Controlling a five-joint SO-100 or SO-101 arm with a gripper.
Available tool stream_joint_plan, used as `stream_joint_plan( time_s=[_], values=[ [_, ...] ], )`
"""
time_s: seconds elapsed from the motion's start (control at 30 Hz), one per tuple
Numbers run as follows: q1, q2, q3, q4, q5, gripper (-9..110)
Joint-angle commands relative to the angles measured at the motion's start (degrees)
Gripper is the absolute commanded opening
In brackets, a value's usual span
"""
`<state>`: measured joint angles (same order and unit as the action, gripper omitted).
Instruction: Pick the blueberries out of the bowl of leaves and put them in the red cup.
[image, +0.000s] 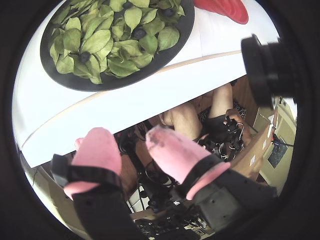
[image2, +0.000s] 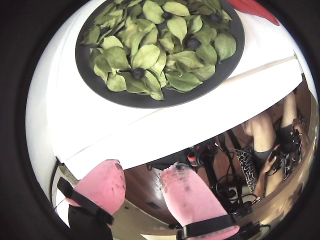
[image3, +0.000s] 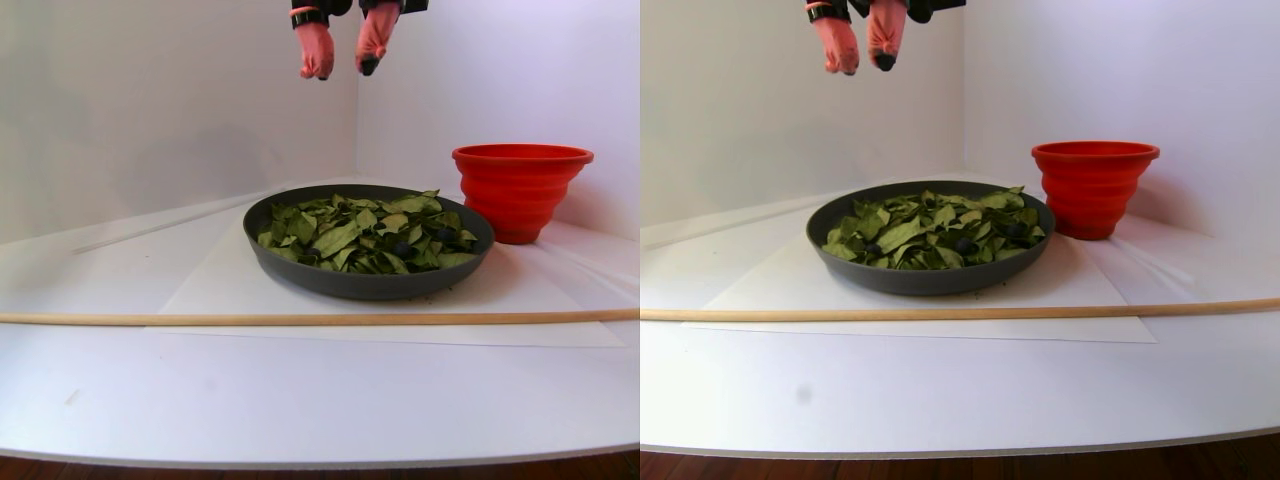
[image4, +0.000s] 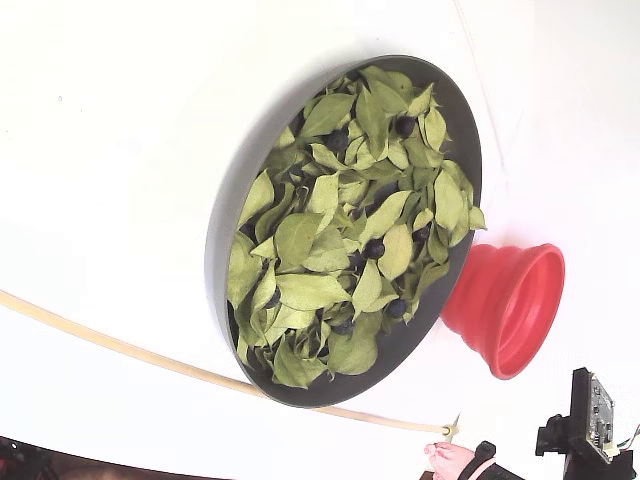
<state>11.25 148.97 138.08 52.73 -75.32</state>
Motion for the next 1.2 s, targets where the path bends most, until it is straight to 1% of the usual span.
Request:
stream_joint_plan(
  time_s=[0.0, 1.17],
  values=[
    [-0.70, -0.35, -0.44, -2.20, -0.44, 14],
    [-0.79, -18.11, 2.29, -24.52, -4.13, 14]
  ],
)
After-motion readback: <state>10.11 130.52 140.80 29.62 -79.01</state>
